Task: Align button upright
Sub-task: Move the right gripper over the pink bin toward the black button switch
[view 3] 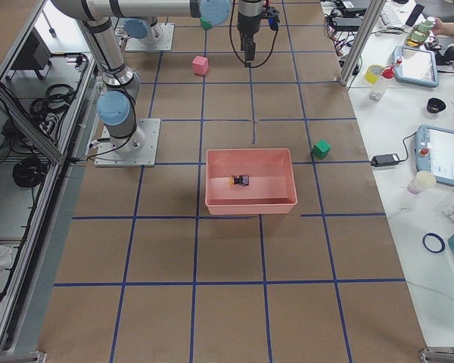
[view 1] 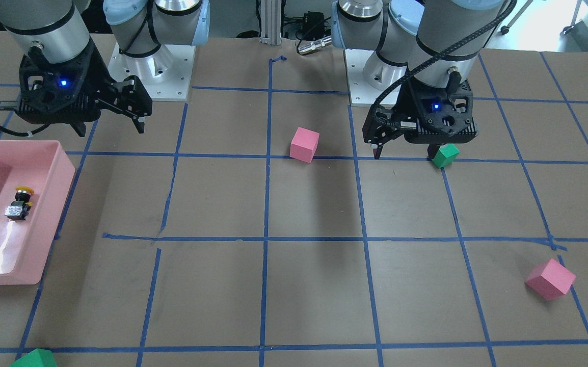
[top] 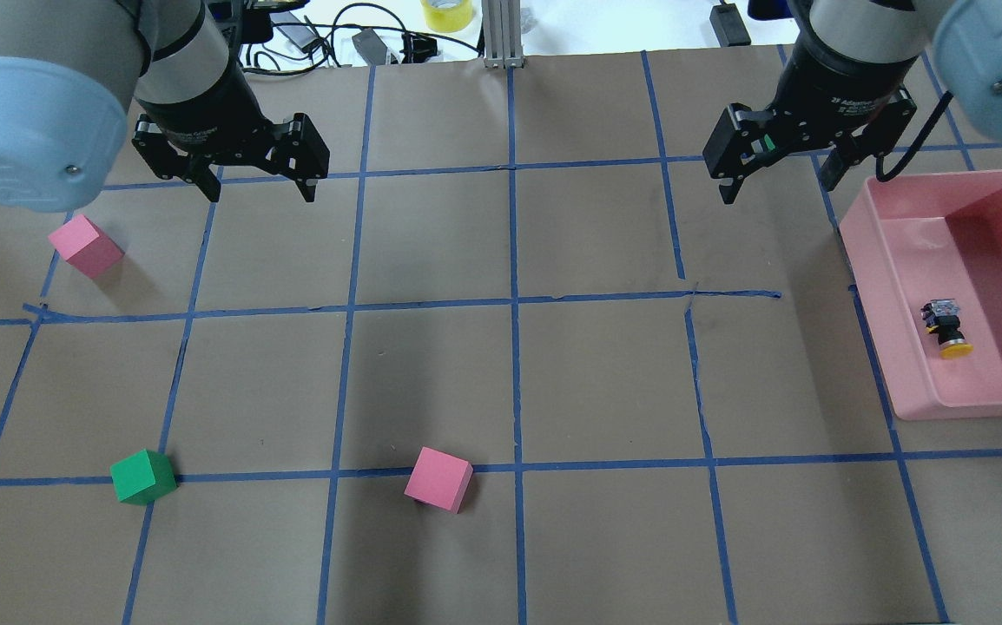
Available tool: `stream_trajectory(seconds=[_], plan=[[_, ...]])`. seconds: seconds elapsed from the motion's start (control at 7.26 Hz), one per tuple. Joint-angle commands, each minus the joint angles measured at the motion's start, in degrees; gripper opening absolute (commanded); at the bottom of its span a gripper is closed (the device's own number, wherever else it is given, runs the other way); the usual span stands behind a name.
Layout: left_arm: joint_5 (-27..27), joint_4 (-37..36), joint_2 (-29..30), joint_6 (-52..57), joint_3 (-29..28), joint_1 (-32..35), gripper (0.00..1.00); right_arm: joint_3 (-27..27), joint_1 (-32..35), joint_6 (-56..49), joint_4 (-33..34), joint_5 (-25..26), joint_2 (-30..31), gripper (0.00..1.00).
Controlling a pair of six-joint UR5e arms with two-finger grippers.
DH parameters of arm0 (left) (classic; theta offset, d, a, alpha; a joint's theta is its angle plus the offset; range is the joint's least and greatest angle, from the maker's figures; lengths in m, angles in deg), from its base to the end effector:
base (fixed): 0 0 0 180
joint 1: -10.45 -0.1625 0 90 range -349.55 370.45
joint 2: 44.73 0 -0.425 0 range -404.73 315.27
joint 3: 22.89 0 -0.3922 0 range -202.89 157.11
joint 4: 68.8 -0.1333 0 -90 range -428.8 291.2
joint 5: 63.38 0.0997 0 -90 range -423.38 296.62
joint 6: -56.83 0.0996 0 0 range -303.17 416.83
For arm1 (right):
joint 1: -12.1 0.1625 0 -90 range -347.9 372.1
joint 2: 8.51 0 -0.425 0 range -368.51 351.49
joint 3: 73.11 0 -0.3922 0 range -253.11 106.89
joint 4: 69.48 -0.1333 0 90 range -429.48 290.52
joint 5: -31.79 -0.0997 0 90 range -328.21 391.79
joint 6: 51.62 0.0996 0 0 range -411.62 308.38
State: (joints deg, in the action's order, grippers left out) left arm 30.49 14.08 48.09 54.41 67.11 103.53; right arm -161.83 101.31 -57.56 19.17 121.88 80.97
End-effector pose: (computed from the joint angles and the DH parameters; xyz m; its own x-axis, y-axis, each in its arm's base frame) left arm -0.1543 -0.5120 0.4761 -0.9979 0.0065 -0.0641 0.0115 0.9969 -0.0778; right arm 0.1263 -0.4965 0.4921 -0.9960 -0.0898 0.0005 -0.0898 0.9959 0.0104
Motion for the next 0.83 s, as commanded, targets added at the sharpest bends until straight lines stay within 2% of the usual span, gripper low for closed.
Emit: stream_trajectory(seconds=[0.0, 0.69], plan=[[0.00, 0.00, 0.00, -0.04, 0.00, 0.00, 1.00, -0.40, 0.00, 0.50, 0.12, 0.00, 0.00, 1.00], [0.00, 0.00, 0.00, 0.04, 0.00, 0.00, 1.00, -0.41, 0.09, 0.50, 0.47, 0.09, 0.00, 1.00]])
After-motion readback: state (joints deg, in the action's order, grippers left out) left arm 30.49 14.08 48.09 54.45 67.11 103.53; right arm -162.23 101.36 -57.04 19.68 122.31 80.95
